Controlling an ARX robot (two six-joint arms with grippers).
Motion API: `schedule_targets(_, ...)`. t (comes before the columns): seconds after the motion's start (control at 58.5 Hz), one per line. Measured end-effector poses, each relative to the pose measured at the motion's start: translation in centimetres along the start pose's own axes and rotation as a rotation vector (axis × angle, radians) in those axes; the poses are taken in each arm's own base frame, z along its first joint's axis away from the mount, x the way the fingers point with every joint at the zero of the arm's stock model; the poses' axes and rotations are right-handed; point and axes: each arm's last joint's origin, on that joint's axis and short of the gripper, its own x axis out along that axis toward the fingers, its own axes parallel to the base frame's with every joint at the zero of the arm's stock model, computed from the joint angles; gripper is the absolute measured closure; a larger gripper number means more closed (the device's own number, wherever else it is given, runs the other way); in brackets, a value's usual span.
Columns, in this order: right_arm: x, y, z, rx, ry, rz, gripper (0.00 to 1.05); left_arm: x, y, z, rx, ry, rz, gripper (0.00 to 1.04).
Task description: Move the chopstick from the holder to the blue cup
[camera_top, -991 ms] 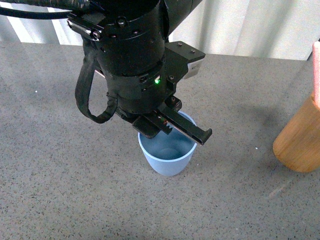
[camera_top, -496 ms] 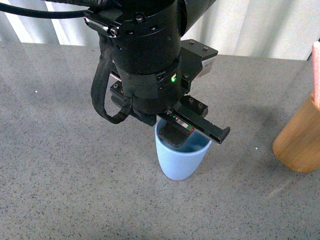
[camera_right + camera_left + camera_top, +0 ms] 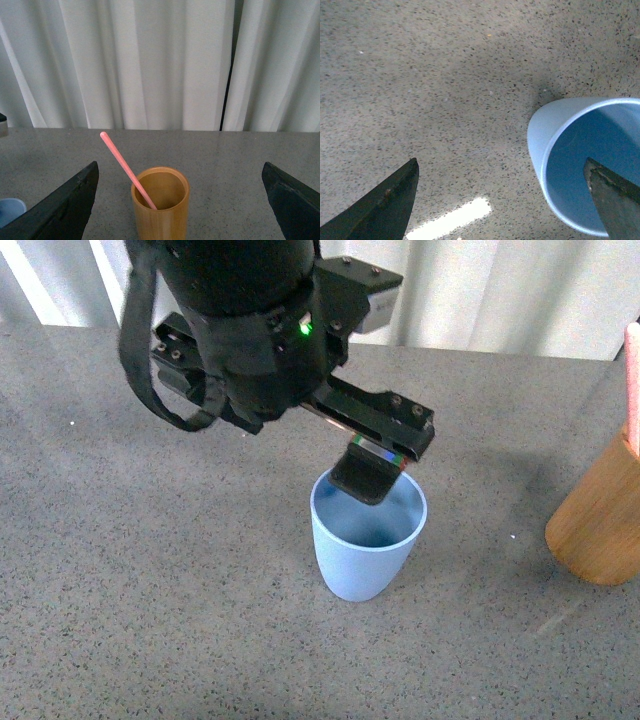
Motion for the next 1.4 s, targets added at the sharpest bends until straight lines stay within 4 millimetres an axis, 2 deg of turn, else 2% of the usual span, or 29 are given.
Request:
schedule_targets(0.154,0.0,0.0,0.0,0.000,0.000,0.000,0.10,-2.8,2.6,-0.6,-0.060,-0.056,0.024,0.07)
schedule_targets(0.325,0.0,0.0,0.0,0.000,0.000,0.000,0.10,-6.6,7.0,-2.4,-0.190,-0.217,0.090,0.07)
schedule_targets(0.462,0.0,0.0,0.0,0.000,0.000,0.000,0.10,-9.7,11.6,-5.8,-0.403,-0.465,0.298,0.07)
schedule_targets(0.53,0.0,0.0,0.0,0.000,0.000,0.000,0.10,-11.7,13.8,-9.0,-0.547,-0.628,0.462,0.07)
schedule_targets(0.632,0.0,0.0,0.0,0.000,0.000,0.000,0.10,-12.3,14.4,-10.6,-0.607,-0.688,0.526,0.07)
schedule_targets(0.957,0.0,0.0,0.0,0.000,0.000,0.000,0.10,-11.5,14.0,-10.7,-0.585,-0.699,0.479,0.08)
schedule_targets(1.009,0.0,0.0,0.0,0.000,0.000,0.000,0.10,-11.0,13.9,-11.8,-0.492,-0.914,0.406,0.23)
schedule_targets(1.094,0.0,0.0,0.0,0.000,0.000,0.000,0.10,-10.6,12.5,-14.5,-0.444,-1.060,0.430,0.44)
schedule_targets(1.162,0.0,0.0,0.0,0.000,0.000,0.000,0.10,-10.8,11.5,-16.1,-0.434,-1.089,0.439,0.60)
schedule_targets(1.299,0.0,0.0,0.0,0.000,0.000,0.000,0.10,-10.2,10.3,-18.2,-0.427,-1.073,0.434,0.83)
schedule_targets(1.368,0.0,0.0,0.0,0.000,0.000,0.000,0.10,-9.9,9.5,-19.4,-0.429,-1.066,0.433,0.99)
schedule_targets(1.402,0.0,0.0,0.0,0.000,0.000,0.000,0.10,-9.9,9.2,-20.0,-0.428,-1.067,0.436,1.01)
